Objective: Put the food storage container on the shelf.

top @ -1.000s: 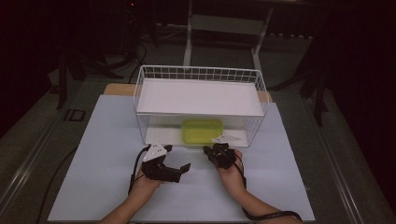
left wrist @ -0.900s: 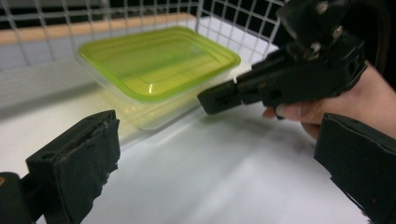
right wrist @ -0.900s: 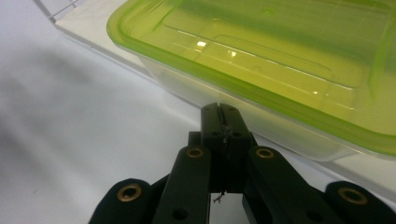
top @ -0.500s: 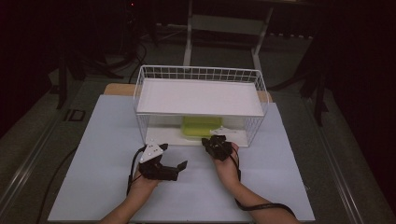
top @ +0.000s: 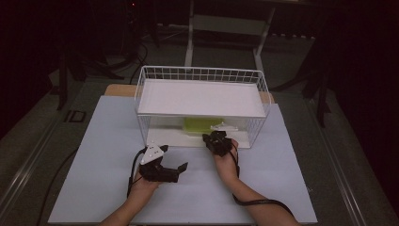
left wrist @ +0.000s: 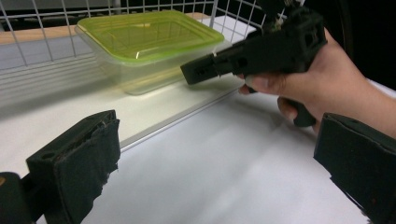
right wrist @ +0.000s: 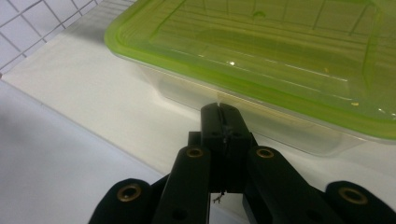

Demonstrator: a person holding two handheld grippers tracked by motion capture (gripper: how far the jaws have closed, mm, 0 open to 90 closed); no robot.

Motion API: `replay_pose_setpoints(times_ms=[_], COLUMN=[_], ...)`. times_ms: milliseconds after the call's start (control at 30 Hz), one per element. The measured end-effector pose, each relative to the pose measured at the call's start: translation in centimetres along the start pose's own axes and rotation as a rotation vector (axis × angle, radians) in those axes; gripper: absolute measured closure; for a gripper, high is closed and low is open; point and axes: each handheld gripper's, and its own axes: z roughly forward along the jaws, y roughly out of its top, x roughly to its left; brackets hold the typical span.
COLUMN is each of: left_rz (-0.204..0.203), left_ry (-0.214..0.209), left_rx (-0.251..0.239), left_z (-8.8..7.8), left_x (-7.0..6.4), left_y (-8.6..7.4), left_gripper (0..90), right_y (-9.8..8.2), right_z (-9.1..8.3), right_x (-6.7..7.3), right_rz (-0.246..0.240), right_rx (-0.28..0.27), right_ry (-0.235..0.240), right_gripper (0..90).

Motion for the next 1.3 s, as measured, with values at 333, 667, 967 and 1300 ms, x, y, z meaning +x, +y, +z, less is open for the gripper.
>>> replay_pose_setpoints(times_ms=[333, 667, 967, 1300], left_rz=[-0.029, -0.027, -0.017, -0.061], left_ry=[-0.004, -0.008, -0.028, -0.082], left_rx=[0.002, -0.006, -0.016, -0.038], left_z=[0.0, 0.1, 0.1, 0.0], left_x=[0.3, 0.2, -0.1, -0.1], left_y=[-0.1, 0.0, 0.3, 0.6], left_gripper=[1.1, 1.1, 1.1, 1.1], right_y=[0.7, 0.7, -0.2, -1.0], right_z=[0.6, -0.5, -2.9, -4.9], right_x=[-0.2, 0.1, 0.8, 1.8], right_rz=[0.016, 0.025, -0.04, -0.071], right_rx=[-0.004, -0.012, -0.036, -0.084], right_ry=[-0.011, 0.03, 0.037, 0.064], right_gripper=[89.7, 86.7, 79.0, 46.0])
